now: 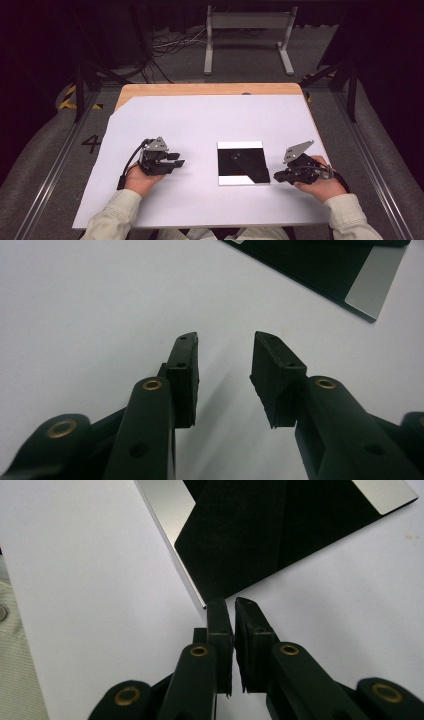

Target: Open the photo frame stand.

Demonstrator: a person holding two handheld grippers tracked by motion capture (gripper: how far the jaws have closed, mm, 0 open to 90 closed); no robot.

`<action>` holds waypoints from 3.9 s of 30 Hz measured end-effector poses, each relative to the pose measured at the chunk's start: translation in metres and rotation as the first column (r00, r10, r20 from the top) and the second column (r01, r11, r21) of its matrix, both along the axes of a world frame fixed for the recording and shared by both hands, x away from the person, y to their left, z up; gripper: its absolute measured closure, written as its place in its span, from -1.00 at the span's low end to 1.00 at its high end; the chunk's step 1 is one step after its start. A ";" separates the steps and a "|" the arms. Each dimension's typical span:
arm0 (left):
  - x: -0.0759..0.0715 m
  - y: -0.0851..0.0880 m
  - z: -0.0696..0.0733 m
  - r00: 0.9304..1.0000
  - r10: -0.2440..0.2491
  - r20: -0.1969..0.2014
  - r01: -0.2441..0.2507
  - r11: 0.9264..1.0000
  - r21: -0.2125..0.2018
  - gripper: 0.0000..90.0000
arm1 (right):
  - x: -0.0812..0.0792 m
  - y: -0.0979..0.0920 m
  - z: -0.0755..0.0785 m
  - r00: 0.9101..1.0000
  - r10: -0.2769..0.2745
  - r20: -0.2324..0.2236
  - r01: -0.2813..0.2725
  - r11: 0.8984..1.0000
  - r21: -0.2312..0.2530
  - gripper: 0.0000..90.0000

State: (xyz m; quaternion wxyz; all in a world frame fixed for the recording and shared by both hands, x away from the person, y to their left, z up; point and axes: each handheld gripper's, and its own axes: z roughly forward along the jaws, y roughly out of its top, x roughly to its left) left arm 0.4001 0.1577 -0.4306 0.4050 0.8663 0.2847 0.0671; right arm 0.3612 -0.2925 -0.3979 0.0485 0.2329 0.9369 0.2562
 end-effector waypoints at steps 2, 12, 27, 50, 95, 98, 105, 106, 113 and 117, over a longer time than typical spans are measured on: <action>0.000 0.000 0.000 1.000 0.001 0.000 -0.001 1.000 0.002 0.41 | 0.000 0.001 -0.001 1.000 -0.001 -0.015 0.001 1.000 -0.009 0.88; 0.000 -0.003 -0.003 1.000 -0.006 -0.005 0.006 1.000 0.010 0.39 | 0.002 0.003 -0.006 0.999 0.004 -0.043 -0.005 0.999 -0.032 0.88; 0.000 -0.004 -0.004 1.000 -0.009 -0.014 0.009 1.000 0.012 0.37 | 0.004 0.012 -0.016 0.996 0.025 -0.081 -0.031 0.997 -0.071 0.88; 0.001 -0.005 -0.007 1.000 -0.009 -0.016 0.009 1.000 0.018 0.31 | 0.001 0.014 -0.010 0.997 0.051 -0.051 -0.055 0.996 -0.069 0.99; 0.001 -0.009 -0.014 1.000 -0.019 0.008 0.018 1.000 0.021 0.17 | -0.003 0.006 0.017 0.997 -0.003 0.075 -0.011 0.982 0.186 1.00; 0.001 -0.010 -0.014 1.000 -0.020 0.009 0.020 1.000 0.021 0.17 | -0.002 0.006 0.016 0.997 -0.006 0.074 -0.009 0.979 0.205 1.00; 0.001 -0.010 -0.014 1.000 -0.024 0.011 0.024 0.999 0.022 0.17 | -0.002 0.008 0.016 0.995 -0.030 0.093 0.005 0.964 0.265 1.00; 0.000 -0.010 -0.014 1.000 -0.023 0.008 0.023 1.000 0.020 0.17 | -0.003 0.008 0.016 0.995 -0.035 0.093 0.008 0.961 0.276 1.00; 0.001 -0.010 -0.014 1.000 -0.027 0.011 0.027 0.999 0.023 0.16 | -0.003 0.010 0.016 0.992 -0.058 0.109 0.020 0.947 0.320 1.00; 0.001 -0.011 -0.014 1.000 -0.026 0.010 0.026 0.999 0.023 0.16 | -0.003 0.011 0.017 0.991 -0.062 0.114 0.022 0.946 0.324 1.00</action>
